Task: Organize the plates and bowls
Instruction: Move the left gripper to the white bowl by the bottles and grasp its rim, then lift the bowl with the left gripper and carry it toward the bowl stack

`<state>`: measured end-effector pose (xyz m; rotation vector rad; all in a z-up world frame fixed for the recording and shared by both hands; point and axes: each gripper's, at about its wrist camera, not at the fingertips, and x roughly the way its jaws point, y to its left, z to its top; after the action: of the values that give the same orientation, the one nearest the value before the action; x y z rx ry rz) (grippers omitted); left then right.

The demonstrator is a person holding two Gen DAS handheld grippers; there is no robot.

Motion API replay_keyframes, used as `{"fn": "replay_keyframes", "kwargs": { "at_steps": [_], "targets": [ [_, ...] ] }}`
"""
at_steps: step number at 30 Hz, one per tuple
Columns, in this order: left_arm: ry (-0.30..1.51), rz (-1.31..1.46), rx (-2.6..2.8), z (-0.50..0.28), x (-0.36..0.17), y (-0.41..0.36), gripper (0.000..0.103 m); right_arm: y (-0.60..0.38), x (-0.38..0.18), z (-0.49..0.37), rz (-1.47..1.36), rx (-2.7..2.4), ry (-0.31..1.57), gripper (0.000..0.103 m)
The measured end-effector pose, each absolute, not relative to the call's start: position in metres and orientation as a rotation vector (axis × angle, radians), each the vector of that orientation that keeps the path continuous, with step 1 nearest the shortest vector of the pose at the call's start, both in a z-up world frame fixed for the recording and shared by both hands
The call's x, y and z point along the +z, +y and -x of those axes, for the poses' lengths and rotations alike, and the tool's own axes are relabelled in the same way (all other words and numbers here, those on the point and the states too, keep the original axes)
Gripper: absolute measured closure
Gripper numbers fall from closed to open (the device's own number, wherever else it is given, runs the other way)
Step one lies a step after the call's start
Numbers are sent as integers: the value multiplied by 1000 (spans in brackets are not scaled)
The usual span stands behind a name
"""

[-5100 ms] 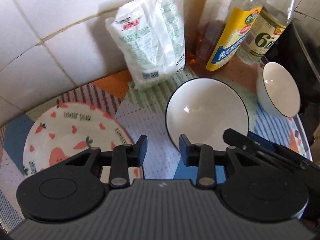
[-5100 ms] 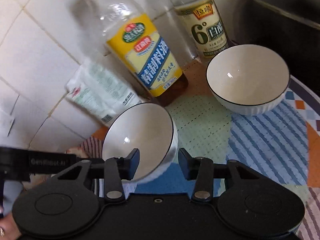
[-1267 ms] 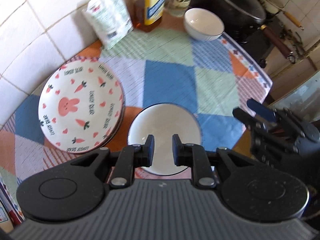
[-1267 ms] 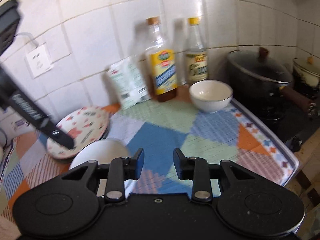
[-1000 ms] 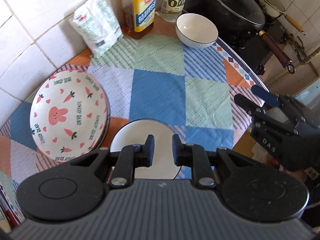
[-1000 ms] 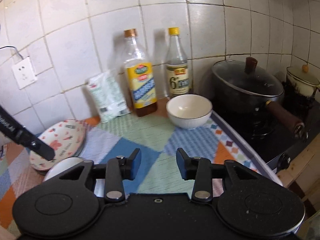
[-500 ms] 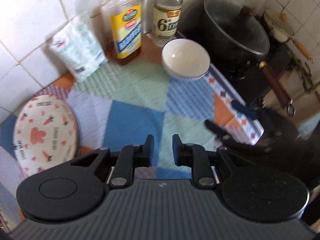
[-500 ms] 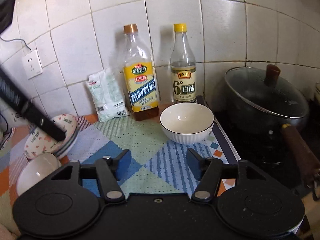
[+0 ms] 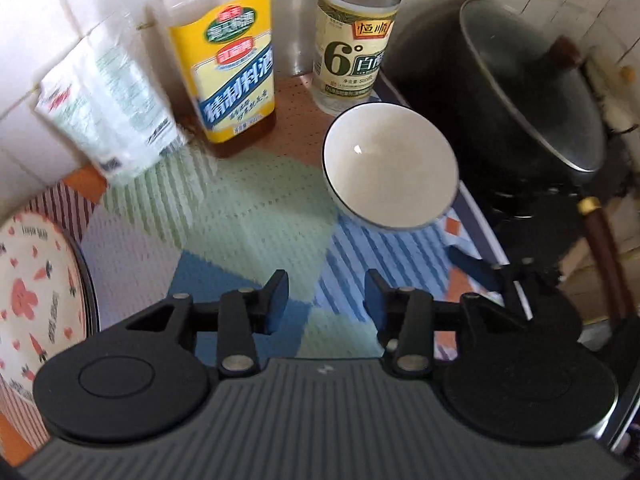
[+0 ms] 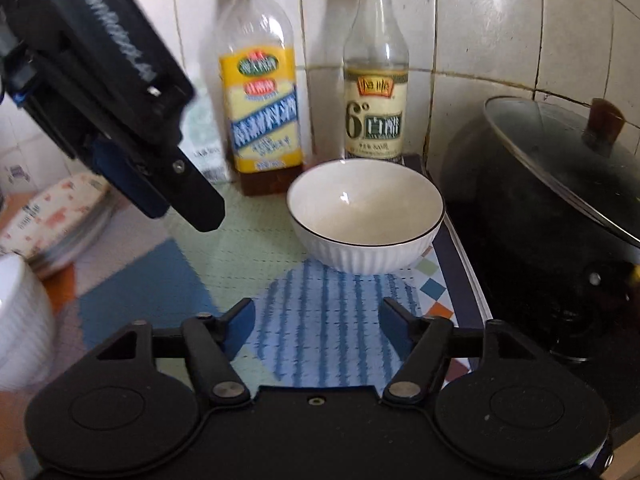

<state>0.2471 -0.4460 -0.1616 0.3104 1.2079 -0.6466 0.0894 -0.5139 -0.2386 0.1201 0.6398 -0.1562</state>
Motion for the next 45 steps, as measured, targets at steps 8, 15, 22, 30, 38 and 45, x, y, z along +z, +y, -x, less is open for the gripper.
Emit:
{"fn": "replay_keyframes", "kwargs": {
  "at_steps": [8, 15, 22, 30, 38, 45],
  "targets": [
    [1174, -295, -600, -269, -176, -470, 48, -526, -253, -116, -102, -147, 645, 11],
    [1215, -238, -566, -293, -199, -485, 48, -533, -259, -134, -98, -201, 624, 9],
    [1179, -304, -606, -300, -232, -508, 57, -545, -264, -154, -152, -231, 619, 9],
    [1166, -243, -683, -308, -238, -508, 81, -550, -264, -169, -155, -239, 648, 7],
    [1206, -229, -694, -306, -229, -498, 91, -546, -270, -157, -239, -268, 613, 8],
    [1209, -208, -714, -280, -217, -475, 91, -532, -261, -134, -236, -265, 605, 8]
  ]
}}
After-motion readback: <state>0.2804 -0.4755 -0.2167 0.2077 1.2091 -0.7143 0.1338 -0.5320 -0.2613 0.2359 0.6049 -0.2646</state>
